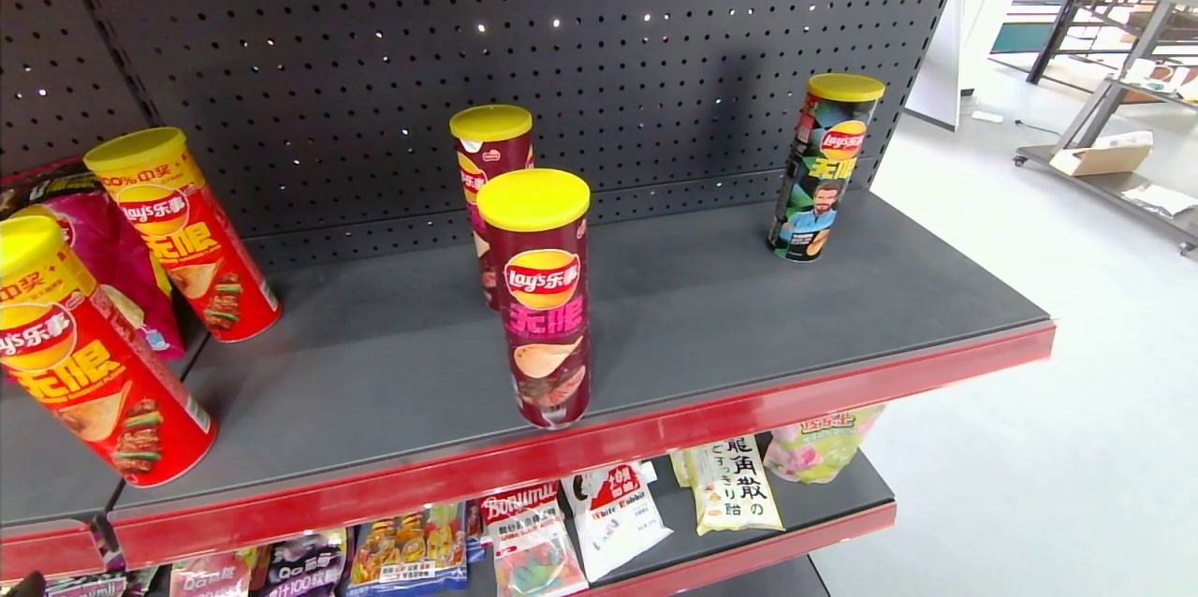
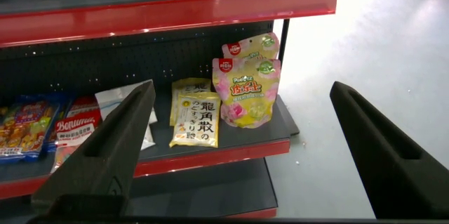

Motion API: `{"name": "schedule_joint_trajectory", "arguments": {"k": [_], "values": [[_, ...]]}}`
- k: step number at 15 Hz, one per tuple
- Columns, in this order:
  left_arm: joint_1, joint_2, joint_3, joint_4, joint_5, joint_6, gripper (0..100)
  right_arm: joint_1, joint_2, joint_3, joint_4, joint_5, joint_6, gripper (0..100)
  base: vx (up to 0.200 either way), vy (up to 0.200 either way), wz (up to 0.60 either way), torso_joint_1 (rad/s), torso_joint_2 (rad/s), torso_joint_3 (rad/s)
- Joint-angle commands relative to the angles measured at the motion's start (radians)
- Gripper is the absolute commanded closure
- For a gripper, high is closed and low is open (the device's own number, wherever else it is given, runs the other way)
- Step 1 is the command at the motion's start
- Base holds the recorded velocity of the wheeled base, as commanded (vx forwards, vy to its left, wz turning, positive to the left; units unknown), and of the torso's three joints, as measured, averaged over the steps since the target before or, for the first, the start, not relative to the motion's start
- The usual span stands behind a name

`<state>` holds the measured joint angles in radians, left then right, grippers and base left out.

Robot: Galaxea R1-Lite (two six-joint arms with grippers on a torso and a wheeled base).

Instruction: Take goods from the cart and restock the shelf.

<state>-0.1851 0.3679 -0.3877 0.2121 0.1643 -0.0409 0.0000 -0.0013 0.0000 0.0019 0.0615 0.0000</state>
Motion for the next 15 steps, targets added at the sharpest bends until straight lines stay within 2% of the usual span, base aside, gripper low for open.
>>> {"name": "schedule_joint_trajectory", "arguments": {"k": [1,4,10,15], "values": [[0.003,-0.020,0.009,0.001,-0.003,-0.001,0,0.000,0.001,0.000,0.000,0.001,0.002,0,0.000,0.000,0.00,0.000,0.00,0.000],[0.001,-0.021,0.012,0.001,-0.005,-0.001,0,0.000,0.001,0.000,0.000,0.001,0.000,0,0.000,0.000,0.00,0.000,0.00,0.000],[0.001,-0.018,0.020,0.000,-0.026,-0.001,0,0.000,0.001,0.000,0.000,0.000,0.002,0,0.000,0.000,0.60,-0.002,0.00,0.005],[-0.007,-0.076,0.059,0.000,-0.042,0.001,0,0.002,0.006,-0.002,0.003,0.000,0.003,0,0.000,0.000,0.00,0.000,0.00,0.000]]}}
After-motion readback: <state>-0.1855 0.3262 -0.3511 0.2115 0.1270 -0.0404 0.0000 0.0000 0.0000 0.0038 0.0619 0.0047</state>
